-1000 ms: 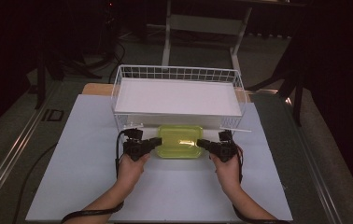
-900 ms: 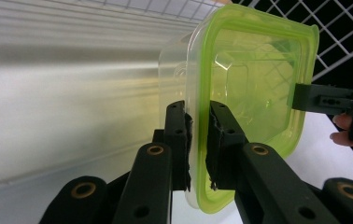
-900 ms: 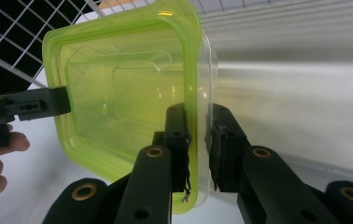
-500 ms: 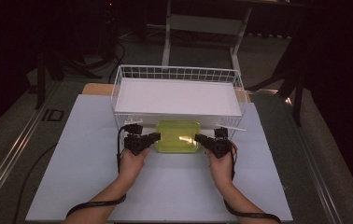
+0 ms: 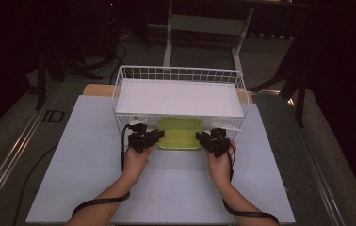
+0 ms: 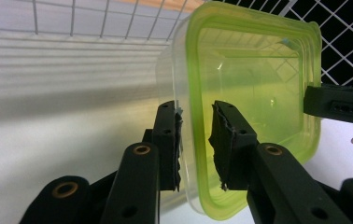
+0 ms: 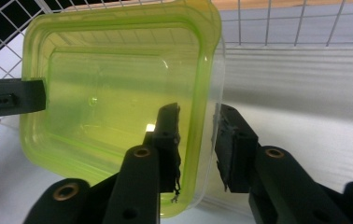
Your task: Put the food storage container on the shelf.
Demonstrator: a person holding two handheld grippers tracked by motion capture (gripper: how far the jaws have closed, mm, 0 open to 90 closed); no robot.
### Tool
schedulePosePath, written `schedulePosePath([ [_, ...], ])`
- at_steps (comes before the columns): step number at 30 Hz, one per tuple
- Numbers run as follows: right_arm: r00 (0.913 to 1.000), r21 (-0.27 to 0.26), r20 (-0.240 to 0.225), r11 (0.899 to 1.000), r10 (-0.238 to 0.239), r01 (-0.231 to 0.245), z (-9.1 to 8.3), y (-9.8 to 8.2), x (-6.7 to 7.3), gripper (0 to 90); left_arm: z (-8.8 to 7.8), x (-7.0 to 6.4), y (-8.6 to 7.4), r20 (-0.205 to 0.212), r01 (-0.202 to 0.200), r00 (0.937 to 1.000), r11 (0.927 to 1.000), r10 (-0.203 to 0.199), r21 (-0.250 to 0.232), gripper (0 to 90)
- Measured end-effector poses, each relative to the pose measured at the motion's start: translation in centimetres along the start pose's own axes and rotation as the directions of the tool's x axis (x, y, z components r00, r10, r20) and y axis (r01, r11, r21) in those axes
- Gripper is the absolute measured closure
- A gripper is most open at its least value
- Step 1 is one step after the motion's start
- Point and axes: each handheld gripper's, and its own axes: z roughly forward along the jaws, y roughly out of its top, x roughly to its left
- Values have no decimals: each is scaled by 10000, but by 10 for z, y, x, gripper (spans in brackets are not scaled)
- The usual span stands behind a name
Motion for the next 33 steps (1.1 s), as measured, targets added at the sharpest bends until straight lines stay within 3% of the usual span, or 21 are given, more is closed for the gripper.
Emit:
schedulePosePath([
  [1, 10000, -13, 22, 10000, 38, -38, 0, 0, 0, 690, 3, 1, -2, -89, -119, 9999, 9999, 119, -89, 676],
  [2, 9998, 34, 187, 10000, -51, 51, 2, 0, -1, 674, 5, 0, -4, -87, 283, 9996, 9995, -284, -131, 631],
  [3, 9995, 36, 303, 9999, -107, 106, 3, 0, -1, 661, 6, 3, -4, -5, 28, 10000, 9999, -28, -102, 613],
  [6, 9997, 36, 217, 10000, 86, -87, 4, -1, -3, 658, 10, 2, -7, 125, 135, 9998, 9999, -134, -83, 590],
  [10, 9978, -7, 501, 9990, -442, 443, 7, 1, 1, 604, 14, -2, -9, 123, 123, 9998, 9999, -122, -93, 561],
  [12, 9965, -3, 576, 9982, -599, 600, 7, 1, 2, 564, 13, -1, -9, 234, 318, 9992, 9994, -314, -141, 548],
  [18, 9956, -338, 447, 9959, -824, 840, 2, 4, 5, 471, 8, -1, -8, 166, 375, 9992, 9991, -372, -212, 526],
  [24, 9936, -612, 474, 9925, -1029, 1057, -8, 3, 10, 459, -1, -1, -9, 99, 136, 9999, 9995, -133, -285, 472],
  [29, 9918, -504, 152, 9906, -1267, 1274, -15, -4, 16, 461, -12, 1, -11, 249, -270, 9993, 9984, 282, -491, 451],
  [33, 9915, -458, -57, 9906, -1296, 1292, -19, -9, 21, 484, -21, 1, -16, 117, -495, 9987, 9963, 504, -708, 417],
])
